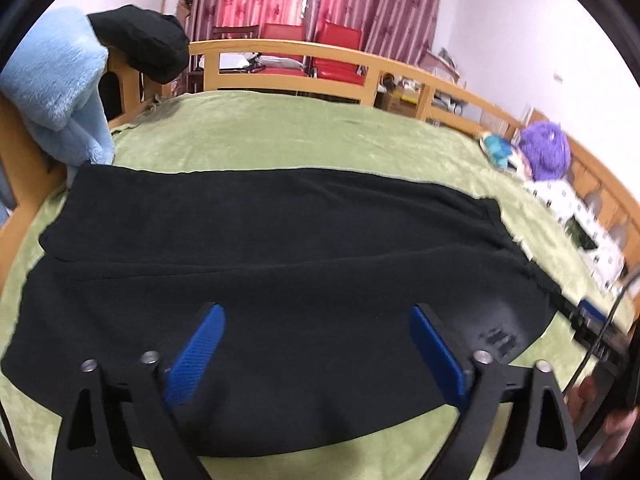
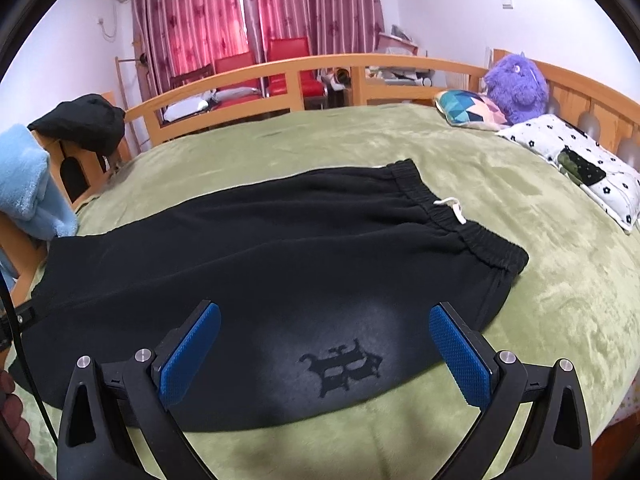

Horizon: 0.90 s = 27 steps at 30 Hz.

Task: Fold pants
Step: 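Lower both tools to the pant legs and close on the fabric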

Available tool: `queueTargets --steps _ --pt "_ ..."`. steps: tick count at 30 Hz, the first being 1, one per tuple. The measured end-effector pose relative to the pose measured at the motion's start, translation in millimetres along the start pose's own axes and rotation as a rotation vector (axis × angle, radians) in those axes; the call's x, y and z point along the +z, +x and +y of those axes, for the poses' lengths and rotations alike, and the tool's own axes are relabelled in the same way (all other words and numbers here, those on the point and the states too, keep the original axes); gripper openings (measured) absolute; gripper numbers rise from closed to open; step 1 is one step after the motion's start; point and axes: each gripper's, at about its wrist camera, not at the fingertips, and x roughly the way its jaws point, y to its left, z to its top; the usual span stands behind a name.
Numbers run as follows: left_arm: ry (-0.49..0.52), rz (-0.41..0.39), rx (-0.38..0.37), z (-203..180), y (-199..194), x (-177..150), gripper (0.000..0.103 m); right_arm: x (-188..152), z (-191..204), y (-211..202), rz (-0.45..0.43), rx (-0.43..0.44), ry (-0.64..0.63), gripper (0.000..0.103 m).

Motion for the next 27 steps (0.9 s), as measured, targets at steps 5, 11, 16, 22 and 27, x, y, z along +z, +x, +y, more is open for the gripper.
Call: queueTargets --steps 5,11,16,22,27 --pt "-0.061 0.024 0.037 37 -6 -13 0.084 11 -11 21 0.021 -0.081 -0.027 0.096" --pt "-0.16 0.055 0.085 77 -16 -28 0.074 8 -28 24 0.094 0.018 0.061 0.09" --pt "-0.23 0.078 0.117 97 -27 -59 0.075 -13 -39 32 0.119 -0.019 -0.039 0.091" --pt "-0.381 0.122 0.141 145 -31 -112 0.076 -42 -77 57 0.229 -0.023 0.042 0.091" --pt "-0.439 0.17 0.179 175 -10 -126 0.081 -56 -108 72 0.256 -0.038 0.173 0.091"
